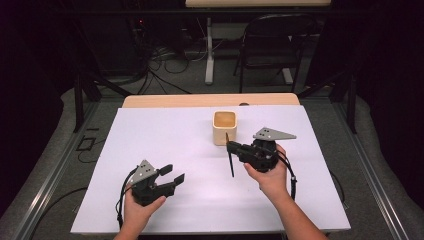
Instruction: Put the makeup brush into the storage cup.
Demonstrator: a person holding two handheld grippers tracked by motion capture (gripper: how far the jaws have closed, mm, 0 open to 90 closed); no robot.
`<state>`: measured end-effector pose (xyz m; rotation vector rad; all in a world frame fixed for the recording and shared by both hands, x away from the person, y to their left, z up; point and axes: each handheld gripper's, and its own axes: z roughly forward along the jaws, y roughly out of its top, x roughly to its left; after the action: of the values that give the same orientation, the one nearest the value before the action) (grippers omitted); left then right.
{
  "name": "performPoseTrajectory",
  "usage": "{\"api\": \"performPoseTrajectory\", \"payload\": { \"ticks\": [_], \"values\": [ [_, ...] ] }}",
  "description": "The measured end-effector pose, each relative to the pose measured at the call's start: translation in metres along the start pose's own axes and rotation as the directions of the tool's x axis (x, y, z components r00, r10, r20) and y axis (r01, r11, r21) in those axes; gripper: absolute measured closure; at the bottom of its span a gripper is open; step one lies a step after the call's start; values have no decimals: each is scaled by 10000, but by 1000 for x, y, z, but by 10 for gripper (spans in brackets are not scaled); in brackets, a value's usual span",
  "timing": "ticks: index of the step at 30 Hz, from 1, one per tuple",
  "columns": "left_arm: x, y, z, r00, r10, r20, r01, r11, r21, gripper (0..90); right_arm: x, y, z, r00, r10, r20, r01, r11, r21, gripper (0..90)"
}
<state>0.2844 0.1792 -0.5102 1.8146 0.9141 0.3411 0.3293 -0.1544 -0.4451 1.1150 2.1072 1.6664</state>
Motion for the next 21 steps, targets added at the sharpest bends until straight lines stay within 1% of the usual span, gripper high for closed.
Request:
{"api": "performPoseTrajectory", "payload": {
  "ticks": [2,6,8,11,13,16,18,21],
  "values": [
    [-3,5,1,10000,42,74,-43,10000,17,418,2,-1,1,10000,14,23,-14,10000,-98,840],
    [-7,15,5,9995,86,310,-89,9999,96,420,4,-3,2,9997,-132,184,133,9999,-70,840],
    [-10,20,8,9990,170,407,-176,9997,146,420,5,-3,3,9998,-139,171,140,9999,-84,840],
    [-13,26,12,9986,105,520,-120,9995,283,409,5,-3,3,9999,-96,125,98,9998,-144,840],
    [-16,30,14,9980,134,612,-153,9994,302,401,5,-3,2,9999,-65,119,66,10000,-50,840],
    [-21,36,18,9975,152,683,-170,9995,254,398,4,-2,1,9999,-47,131,49,9998,-188,840],
    [-24,40,21,9966,132,808,-152,9996,247,398,4,-1,-1,9999,-33,155,38,9995,-314,840],
    [-28,44,24,9949,215,984,-239,9994,235,407,5,0,-3,9999,3,140,3,9990,-444,840]
  ]
}}
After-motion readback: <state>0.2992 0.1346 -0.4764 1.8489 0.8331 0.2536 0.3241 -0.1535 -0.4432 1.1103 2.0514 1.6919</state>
